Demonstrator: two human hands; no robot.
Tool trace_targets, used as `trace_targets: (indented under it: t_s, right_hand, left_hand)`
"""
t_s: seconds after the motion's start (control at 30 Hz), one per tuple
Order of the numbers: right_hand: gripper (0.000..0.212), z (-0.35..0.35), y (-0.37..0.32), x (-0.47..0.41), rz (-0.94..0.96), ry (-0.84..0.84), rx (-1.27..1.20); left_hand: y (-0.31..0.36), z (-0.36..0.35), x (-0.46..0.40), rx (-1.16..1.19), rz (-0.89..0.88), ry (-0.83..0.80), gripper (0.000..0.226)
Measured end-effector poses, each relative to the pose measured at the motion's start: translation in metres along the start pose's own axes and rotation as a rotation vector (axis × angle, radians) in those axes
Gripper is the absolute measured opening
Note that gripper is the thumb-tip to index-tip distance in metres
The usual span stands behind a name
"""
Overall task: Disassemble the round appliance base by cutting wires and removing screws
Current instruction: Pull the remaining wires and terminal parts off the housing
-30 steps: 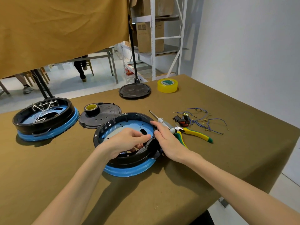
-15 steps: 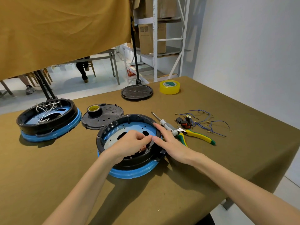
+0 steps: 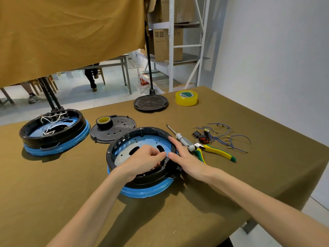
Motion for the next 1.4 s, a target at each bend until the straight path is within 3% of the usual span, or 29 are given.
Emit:
trace_targets:
  t_s: [0.53,1.4]
  right_hand:
    - [0.047,0.004,-0.004,-0.003,-0.103,-0.049,-0.05]
    - [0.051,0.006,-0.005,-0.002,-0.094,-0.046,-0.065]
  left_hand:
    - [0.0,0.002,0.003,0.051,-0.079,-0.045,0.047]
    - [0.0,0.002,0.002,0.138,-0.035,-0.064,0.039]
Point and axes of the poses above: each hand's wrist, its own x-axis away from the middle knuckle, its own z-axis out of the back of the hand, y = z × x, the point moved 1 cm from there along -x, towards the middle knuckle, and after that the axes turned 12 degrees about x, right-handed, at the moved point
